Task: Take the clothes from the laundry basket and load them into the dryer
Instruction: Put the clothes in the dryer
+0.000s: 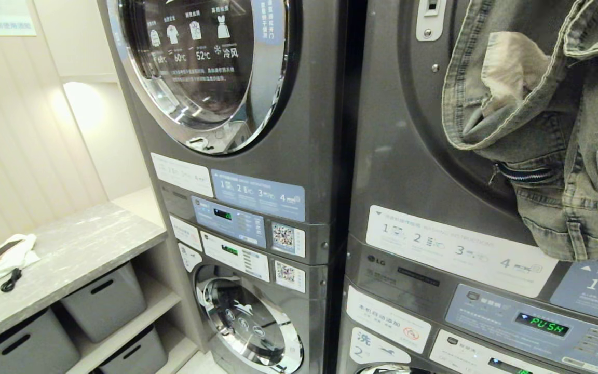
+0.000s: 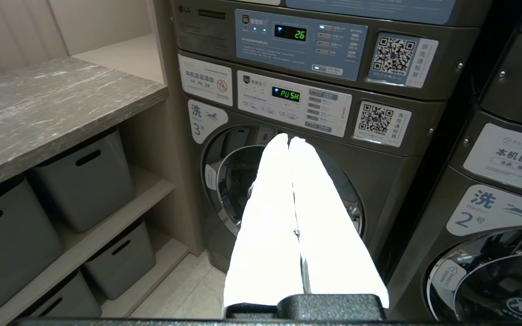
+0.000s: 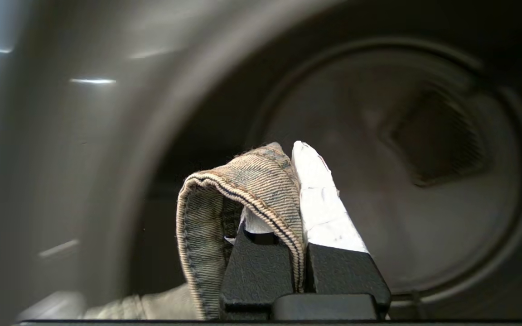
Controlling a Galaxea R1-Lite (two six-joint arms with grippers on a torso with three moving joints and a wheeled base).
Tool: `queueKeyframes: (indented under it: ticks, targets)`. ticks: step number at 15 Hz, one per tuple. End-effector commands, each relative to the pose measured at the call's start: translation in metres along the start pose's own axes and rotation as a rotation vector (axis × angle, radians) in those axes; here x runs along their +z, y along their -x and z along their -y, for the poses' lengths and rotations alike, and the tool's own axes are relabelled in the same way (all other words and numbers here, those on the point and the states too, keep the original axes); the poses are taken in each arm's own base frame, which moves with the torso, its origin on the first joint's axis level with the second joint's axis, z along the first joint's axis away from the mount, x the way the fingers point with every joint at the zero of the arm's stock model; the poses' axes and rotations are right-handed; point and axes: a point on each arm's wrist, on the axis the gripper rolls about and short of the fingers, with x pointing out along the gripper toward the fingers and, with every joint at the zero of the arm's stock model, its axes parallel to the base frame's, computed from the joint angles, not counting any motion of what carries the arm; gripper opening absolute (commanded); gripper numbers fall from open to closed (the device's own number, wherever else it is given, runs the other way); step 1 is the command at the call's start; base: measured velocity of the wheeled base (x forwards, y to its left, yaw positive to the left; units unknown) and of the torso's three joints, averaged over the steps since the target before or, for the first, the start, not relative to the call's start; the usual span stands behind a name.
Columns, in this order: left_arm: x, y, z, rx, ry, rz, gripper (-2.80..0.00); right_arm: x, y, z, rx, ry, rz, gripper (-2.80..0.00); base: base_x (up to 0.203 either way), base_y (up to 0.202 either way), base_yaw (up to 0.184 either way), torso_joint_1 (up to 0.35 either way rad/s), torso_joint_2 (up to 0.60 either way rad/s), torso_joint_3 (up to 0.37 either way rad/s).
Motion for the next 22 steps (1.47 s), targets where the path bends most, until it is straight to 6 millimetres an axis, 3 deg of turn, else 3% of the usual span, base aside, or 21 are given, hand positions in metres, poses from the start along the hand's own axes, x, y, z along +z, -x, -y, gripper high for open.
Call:
queueKeyframes:
  ticks: [1, 5, 10, 13, 18, 21, 22]
  targets:
    - [0.0, 0.0, 0.0, 0.0, 0.0, 0.0, -2.8, -0.058, -0.03, -0.007, -0.066, 0.051, -0.038, -2.8, 0.0, 0.0, 0.0, 0.0, 0.0, 0.0]
    - [0.0, 0.0, 0.0, 0.0, 0.0, -0.001, -2.8, -0.124, -0.056, 0.0, -0.175, 0.098, -0.094, -2.8, 0.0, 0.0, 0.0, 0.0, 0.0, 0.0]
    - [0.0, 0.0, 0.0, 0.0, 0.0, 0.0, -2.8, -0.183, -0.079, 0.035, -0.341, 0.186, -0.152, -2.8, 0.0, 0.0, 0.0, 0.0, 0.0, 0.0]
    - [0.0, 0.0, 0.0, 0.0, 0.0, 0.0, -2.8, -0.197, -0.085, 0.054, -0.394, 0.221, -0.169, -2.8, 0.0, 0.0, 0.0, 0.0, 0.0, 0.0]
    - [0.0, 0.0, 0.0, 0.0, 0.0, 0.001, -2.8, -0.19, -0.087, 0.055, -0.315, 0.237, -0.136, -2.8, 0.0, 0.0, 0.0, 0.0, 0.0, 0.0]
    - [0.0, 0.0, 0.0, 0.0, 0.0, 0.001, -2.8, -0.184, -0.091, 0.074, -0.349, 0.256, -0.122, -2.8, 0.0, 0.0, 0.0, 0.0, 0.0, 0.0]
    - [0.0, 0.0, 0.0, 0.0, 0.0, -0.001, -2.8, -0.184, -0.093, 0.083, -0.369, 0.266, -0.12, 0.0, 0.0, 0.0, 0.0, 0.0, 0.0, 0.0]
